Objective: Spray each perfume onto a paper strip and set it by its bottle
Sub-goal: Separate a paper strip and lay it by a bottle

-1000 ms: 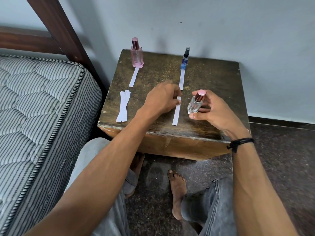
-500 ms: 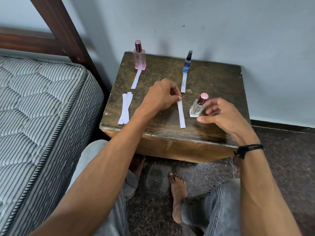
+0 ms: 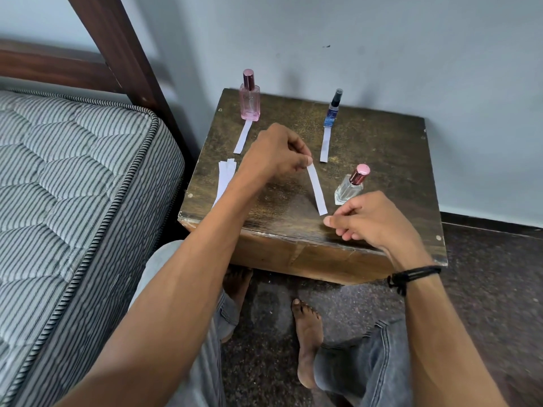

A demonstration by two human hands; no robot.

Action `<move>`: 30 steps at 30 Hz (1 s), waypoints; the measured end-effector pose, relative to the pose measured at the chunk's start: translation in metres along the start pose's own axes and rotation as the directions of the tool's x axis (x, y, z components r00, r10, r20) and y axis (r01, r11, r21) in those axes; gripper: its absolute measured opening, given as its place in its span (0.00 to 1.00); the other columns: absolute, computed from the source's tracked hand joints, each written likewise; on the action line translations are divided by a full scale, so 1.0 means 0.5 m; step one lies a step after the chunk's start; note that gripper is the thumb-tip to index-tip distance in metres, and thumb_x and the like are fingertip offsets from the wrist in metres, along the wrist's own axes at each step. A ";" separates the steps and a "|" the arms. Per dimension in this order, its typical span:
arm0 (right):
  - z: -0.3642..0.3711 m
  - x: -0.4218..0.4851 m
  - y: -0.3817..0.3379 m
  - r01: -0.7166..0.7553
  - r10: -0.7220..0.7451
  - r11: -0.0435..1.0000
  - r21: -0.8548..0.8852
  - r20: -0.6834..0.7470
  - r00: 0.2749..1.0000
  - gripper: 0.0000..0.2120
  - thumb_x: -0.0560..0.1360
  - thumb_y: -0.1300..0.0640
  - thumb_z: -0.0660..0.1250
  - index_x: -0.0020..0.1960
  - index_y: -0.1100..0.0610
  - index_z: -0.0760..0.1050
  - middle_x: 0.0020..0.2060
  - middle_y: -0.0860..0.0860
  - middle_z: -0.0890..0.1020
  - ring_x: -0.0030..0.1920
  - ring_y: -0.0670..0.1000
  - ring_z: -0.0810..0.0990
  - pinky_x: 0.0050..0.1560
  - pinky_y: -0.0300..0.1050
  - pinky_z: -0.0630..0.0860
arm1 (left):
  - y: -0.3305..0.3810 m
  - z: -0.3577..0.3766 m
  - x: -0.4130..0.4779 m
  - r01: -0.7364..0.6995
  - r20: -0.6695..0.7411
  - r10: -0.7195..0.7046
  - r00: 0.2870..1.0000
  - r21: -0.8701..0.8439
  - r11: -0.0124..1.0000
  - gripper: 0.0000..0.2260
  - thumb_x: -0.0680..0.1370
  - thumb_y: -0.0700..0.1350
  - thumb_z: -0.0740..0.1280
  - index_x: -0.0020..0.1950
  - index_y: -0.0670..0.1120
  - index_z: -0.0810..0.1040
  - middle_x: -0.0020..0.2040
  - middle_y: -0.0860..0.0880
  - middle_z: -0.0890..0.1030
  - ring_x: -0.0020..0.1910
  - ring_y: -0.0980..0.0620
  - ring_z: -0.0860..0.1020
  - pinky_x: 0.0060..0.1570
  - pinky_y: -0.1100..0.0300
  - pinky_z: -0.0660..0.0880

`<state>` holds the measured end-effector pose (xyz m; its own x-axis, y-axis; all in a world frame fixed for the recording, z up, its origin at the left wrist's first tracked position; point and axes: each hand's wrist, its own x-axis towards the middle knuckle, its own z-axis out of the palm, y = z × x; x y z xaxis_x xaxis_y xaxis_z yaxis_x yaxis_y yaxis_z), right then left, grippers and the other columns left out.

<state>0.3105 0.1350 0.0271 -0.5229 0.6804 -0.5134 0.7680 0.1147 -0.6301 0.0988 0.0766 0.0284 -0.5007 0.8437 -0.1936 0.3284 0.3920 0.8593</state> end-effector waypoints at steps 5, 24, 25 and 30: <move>0.024 -0.012 -0.015 0.008 -0.008 1.000 0.010 -0.028 1.000 0.08 0.73 0.47 0.78 0.43 0.51 0.84 0.32 0.46 0.87 0.37 0.47 0.87 0.53 0.55 0.84 | 0.000 -0.017 -0.004 0.030 0.012 -0.029 0.999 -0.075 0.997 0.05 0.71 0.35 0.77 0.39 0.43 0.85 0.36 0.46 0.86 0.38 0.48 0.86 0.48 0.49 0.84; 0.073 -0.006 -0.037 0.132 -0.117 0.962 0.240 -0.076 0.990 0.03 0.80 0.55 0.71 0.47 0.51 0.83 0.36 0.47 0.87 0.36 0.44 0.83 0.46 0.47 0.81 | 0.017 -0.069 -0.023 0.054 0.099 -0.031 0.995 -0.236 0.970 0.05 0.72 0.34 0.76 0.46 0.36 0.85 0.39 0.41 0.86 0.34 0.53 0.83 0.39 0.64 0.82; 0.071 -0.007 -0.039 0.125 -0.114 0.956 0.266 -0.055 0.992 0.04 0.80 0.56 0.71 0.48 0.52 0.83 0.37 0.49 0.87 0.36 0.44 0.82 0.44 0.45 0.79 | 0.017 -0.070 -0.024 0.049 0.097 -0.027 0.995 -0.236 0.971 0.04 0.72 0.34 0.76 0.46 0.37 0.85 0.40 0.40 0.86 0.34 0.53 0.83 0.40 0.63 0.82; 0.066 -0.010 -0.044 0.095 -0.112 0.936 0.338 0.033 0.993 0.07 0.83 0.59 0.67 0.49 0.56 0.84 0.41 0.53 0.88 0.39 0.47 0.83 0.42 0.39 0.77 | 0.015 -0.069 -0.023 0.002 0.047 0.009 0.999 -0.232 0.973 0.04 0.72 0.35 0.77 0.46 0.38 0.85 0.40 0.41 0.86 0.35 0.53 0.83 0.42 0.61 0.83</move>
<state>0.2840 0.1050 0.0246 -0.6175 0.6393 -0.4582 0.5445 -0.0729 -0.8356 0.0792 0.0573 0.0535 -0.4599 0.8633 -0.2079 0.1326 0.2983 0.9452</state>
